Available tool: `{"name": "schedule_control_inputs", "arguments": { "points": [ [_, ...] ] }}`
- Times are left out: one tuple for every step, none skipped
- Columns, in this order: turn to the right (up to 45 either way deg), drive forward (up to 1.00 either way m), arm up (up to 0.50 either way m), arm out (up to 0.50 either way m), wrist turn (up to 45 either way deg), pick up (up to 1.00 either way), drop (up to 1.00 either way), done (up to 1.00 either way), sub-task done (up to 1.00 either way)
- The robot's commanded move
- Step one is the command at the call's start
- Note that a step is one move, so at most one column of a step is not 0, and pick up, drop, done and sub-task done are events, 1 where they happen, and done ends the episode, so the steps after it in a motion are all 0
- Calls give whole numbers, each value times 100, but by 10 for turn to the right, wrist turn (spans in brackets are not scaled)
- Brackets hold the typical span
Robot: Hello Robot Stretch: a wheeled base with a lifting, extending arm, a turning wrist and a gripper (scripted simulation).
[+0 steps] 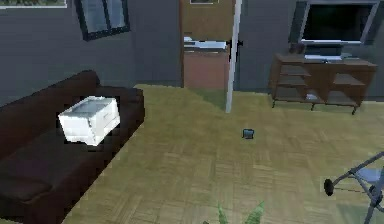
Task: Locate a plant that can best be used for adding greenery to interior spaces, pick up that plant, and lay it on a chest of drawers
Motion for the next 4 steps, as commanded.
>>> {"name": "schedule_control_inputs", "arguments": {
  "points": [
    [0,100,0,0,0,0,0,0,0],
    [30,0,0,0,0,0,0,0,0],
    [0,100,0,0,0,0,0,0,0],
    [0,85,0,0,0,0,0,0,0]
  ]
}}
